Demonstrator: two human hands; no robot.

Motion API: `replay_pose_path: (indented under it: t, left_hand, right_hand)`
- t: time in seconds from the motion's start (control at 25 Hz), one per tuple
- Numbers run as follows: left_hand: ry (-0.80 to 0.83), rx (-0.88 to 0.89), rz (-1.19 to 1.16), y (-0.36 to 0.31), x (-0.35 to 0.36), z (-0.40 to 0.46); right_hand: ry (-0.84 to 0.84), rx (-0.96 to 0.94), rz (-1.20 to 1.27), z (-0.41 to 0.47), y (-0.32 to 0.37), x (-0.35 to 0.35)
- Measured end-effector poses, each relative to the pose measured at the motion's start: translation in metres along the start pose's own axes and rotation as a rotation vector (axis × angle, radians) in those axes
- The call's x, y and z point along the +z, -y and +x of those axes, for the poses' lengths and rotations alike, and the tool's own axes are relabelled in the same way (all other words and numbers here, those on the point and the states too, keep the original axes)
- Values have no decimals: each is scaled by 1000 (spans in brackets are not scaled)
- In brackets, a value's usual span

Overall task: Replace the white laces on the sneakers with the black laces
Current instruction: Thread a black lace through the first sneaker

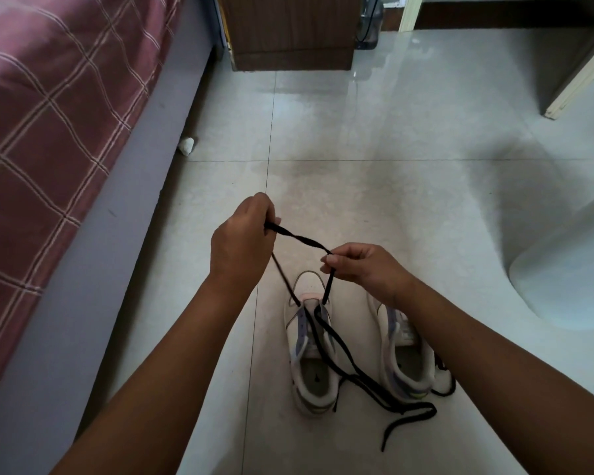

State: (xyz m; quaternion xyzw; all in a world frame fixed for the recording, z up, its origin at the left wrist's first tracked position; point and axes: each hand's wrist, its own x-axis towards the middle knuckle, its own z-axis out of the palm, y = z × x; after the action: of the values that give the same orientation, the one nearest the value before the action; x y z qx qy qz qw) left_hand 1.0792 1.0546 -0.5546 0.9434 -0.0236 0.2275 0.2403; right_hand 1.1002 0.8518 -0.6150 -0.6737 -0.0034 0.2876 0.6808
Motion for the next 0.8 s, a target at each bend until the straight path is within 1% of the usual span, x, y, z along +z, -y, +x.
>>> replay_pose_path:
  t: [0.08,0.12,0.2,0.28,0.44,0.52,0.64,0.72,0.8]
  left_hand:
    - [2,-22,13,1,2,-2]
    - [44,-74,-36,1,4,-3]
    - [201,-220,-229,2,6,-2]
    - [340,-307,-420,2,5,0]
    - [509,-248,-479,1,-6,6]
    - [597,-249,-553,1,-12,7]
    - [588,-258,-614,-3,-17,8]
    - [578,-257,-581,-4,-18,11]
    - [547,-220,-503,-6,-17,12]
  right_hand:
    - [13,-7,102,0,7,2]
    - [20,-9,158,0,12,3]
    - [37,-22,220,1,23,5]
    - [58,-32,240,1,34,9]
    - [85,-34,264,1,46,13]
    - [95,-28,251,2,49,12]
    - [110,-15,230,3,51,10]
    - [131,-13,204,2,52,9]
    - [151,-10,154,1,54,8]
